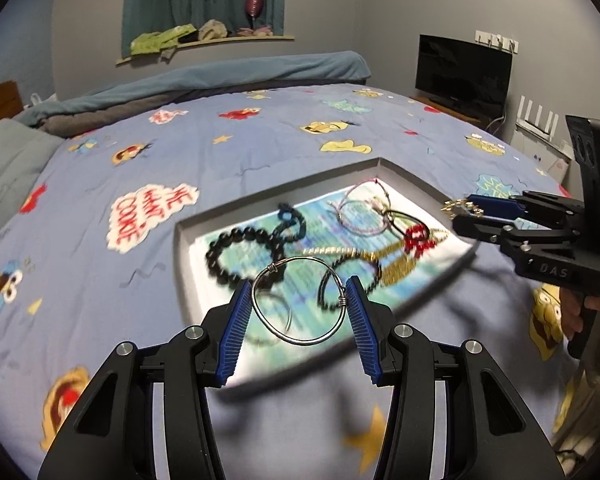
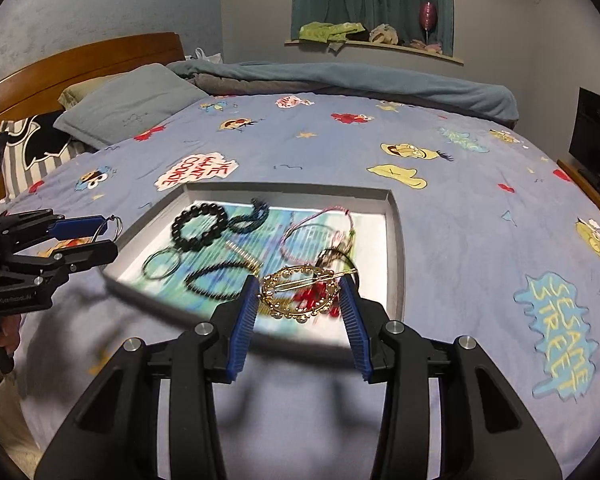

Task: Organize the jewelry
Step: 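Carry the hoop and gold clip into the grey box and open both tools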

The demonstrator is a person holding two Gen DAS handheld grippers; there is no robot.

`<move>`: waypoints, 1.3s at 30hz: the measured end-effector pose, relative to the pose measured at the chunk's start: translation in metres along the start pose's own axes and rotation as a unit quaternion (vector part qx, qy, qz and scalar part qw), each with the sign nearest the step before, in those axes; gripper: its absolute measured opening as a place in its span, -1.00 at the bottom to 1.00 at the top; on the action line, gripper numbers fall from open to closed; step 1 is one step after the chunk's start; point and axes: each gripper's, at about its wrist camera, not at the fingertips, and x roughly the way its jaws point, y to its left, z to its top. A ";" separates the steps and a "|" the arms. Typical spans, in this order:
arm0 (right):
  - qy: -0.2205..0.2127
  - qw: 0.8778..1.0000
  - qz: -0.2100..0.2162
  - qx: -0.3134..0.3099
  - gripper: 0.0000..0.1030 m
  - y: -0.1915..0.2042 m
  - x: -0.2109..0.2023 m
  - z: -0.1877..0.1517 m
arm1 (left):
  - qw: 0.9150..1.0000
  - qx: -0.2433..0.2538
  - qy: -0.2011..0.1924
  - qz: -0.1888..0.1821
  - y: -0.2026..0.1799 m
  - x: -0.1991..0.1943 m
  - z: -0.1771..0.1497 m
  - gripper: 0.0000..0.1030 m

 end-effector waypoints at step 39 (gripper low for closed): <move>0.069 0.994 0.001 -0.086 -0.17 -0.028 0.085 0.022 | 0.990 0.016 0.131 -0.044 -0.017 0.151 0.073 0.11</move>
